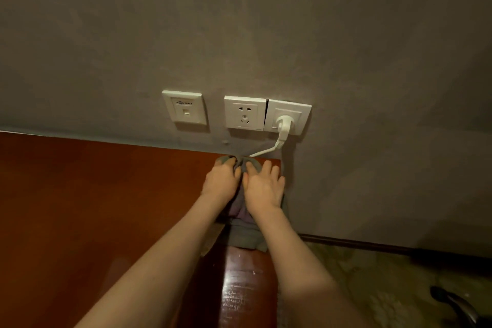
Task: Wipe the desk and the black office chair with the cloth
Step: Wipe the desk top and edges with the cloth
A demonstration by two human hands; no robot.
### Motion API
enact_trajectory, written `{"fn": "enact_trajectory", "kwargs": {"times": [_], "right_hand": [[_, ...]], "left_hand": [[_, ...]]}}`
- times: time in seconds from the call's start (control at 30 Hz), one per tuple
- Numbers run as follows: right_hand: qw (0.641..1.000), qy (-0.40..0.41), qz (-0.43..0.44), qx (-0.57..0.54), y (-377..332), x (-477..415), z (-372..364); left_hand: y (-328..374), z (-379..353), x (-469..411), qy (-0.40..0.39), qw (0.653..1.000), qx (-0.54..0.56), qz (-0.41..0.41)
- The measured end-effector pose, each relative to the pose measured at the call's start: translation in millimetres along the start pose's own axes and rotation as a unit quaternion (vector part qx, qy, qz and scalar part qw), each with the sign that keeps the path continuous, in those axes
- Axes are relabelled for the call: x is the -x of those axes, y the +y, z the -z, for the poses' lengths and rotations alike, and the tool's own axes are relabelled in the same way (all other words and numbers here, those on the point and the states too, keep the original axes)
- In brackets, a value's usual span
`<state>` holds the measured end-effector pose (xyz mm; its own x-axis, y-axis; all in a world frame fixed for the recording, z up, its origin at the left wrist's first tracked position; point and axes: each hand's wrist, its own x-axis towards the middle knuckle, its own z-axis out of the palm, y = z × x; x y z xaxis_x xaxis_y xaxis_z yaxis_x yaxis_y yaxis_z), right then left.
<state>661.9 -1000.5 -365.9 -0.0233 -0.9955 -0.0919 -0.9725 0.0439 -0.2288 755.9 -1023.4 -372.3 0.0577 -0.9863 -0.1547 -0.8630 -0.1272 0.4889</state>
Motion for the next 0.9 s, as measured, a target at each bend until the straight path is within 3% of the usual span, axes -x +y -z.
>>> {"fn": "enact_trajectory", "kwargs": {"times": [0.27, 0.47, 0.57, 0.9], "right_hand": [[0.998, -0.03, -0.058, -0.006, 30, 7, 5], [0.993, -0.017, -0.109, -0.045, 34, -7, -1], [0.992, -0.013, -0.108, -0.066, 38, -10, 0], [0.994, -0.069, -0.08, -0.04, 35, 46, 5]], "left_hand": [[33, -11, 4, -0.067, 0.996, -0.042, -0.038], [43, -20, -3, -0.04, 0.993, -0.077, -0.078], [42, -22, -4, -0.023, 0.992, -0.082, -0.097], [30, -19, 55, -0.075, 0.989, -0.08, -0.095]]}}
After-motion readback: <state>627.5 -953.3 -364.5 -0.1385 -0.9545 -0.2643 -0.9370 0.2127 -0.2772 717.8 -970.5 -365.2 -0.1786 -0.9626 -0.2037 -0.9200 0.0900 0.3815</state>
